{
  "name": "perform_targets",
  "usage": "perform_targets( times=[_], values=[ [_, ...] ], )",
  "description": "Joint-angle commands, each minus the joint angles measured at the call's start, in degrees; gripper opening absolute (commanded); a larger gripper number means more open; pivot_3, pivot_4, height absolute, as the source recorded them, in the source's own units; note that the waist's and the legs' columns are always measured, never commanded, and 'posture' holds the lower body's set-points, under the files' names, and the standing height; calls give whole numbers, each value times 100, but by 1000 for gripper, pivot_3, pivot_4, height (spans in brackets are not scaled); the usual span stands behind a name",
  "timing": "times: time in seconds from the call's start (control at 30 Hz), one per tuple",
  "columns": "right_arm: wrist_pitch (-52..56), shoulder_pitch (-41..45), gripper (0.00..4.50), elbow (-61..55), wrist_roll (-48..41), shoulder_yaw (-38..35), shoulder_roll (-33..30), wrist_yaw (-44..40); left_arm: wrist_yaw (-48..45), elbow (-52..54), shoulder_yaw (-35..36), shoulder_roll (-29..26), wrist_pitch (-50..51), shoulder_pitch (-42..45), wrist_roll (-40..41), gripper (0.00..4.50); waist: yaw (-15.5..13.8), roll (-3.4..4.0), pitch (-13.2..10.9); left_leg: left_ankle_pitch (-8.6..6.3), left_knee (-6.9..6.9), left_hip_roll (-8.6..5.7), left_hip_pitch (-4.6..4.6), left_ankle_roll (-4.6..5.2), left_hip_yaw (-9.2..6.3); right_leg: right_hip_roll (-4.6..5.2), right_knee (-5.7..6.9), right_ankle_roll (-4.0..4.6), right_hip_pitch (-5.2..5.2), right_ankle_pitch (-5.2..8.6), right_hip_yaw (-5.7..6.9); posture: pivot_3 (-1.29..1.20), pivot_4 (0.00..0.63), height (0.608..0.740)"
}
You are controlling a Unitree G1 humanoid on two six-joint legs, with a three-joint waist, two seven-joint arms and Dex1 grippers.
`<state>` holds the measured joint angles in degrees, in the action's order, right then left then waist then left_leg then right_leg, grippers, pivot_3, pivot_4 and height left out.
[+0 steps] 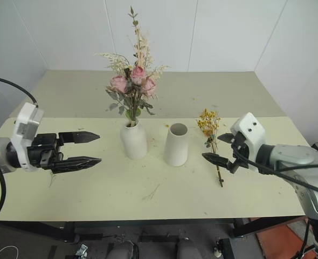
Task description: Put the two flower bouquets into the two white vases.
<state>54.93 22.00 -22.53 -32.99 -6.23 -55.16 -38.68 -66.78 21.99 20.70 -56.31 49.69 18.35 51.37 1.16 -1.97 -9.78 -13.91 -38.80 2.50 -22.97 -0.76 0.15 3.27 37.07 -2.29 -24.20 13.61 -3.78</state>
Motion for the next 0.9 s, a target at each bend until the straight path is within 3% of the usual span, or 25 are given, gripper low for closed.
perform_targets(
  times=[0.03, 0.23, 0.53, 0.73, 0.9],
  values=[
    [1054, 484, 4500, 135, 84, 204, -29, 439, -83, 164, 204, -104, -133, -20, 176, 4465, -8, 0, 0, 0, 1, 1, 0, 0, 0, -1, 0, 0, -1, 0, 0, 0, 150, 740],
    [2379, 1515, 4500, 977, 199, 623, 399, 879, -34, 196, 184, -92, -216, -51, 207, 4465, -9, 0, 0, 0, 0, 1, -5, 0, 0, -1, -2, 0, -3, 0, 1, 0, 150, 740],
    [2088, 2408, 4500, 2864, 1031, 1710, 920, 884, 84, 292, 169, -30, -256, -143, 210, 4465, -6, 0, 0, 0, 3, 0, -14, 1, 0, -1, -6, 0, -11, 0, 2, 0, 150, 740],
    [1858, 2642, 4500, 3498, 1377, 1971, 1169, 768, 166, 431, 284, -51, -219, -295, 278, 4465, 8, 0, 0, 0, 3, 1, -19, 1, 0, -1, -7, 0, -16, -1, 2, 0, 150, 740],
    [1656, 2581, 3242, 3362, 1478, 2002, 1152, 518, 253, 474, 341, -102, -208, -370, 360, 4500, 10, 0, 0, 0, 3, 1, -19, 1, 0, -1, -6, 0, -16, -1, 2, 0, 150, 740]
  ],
)
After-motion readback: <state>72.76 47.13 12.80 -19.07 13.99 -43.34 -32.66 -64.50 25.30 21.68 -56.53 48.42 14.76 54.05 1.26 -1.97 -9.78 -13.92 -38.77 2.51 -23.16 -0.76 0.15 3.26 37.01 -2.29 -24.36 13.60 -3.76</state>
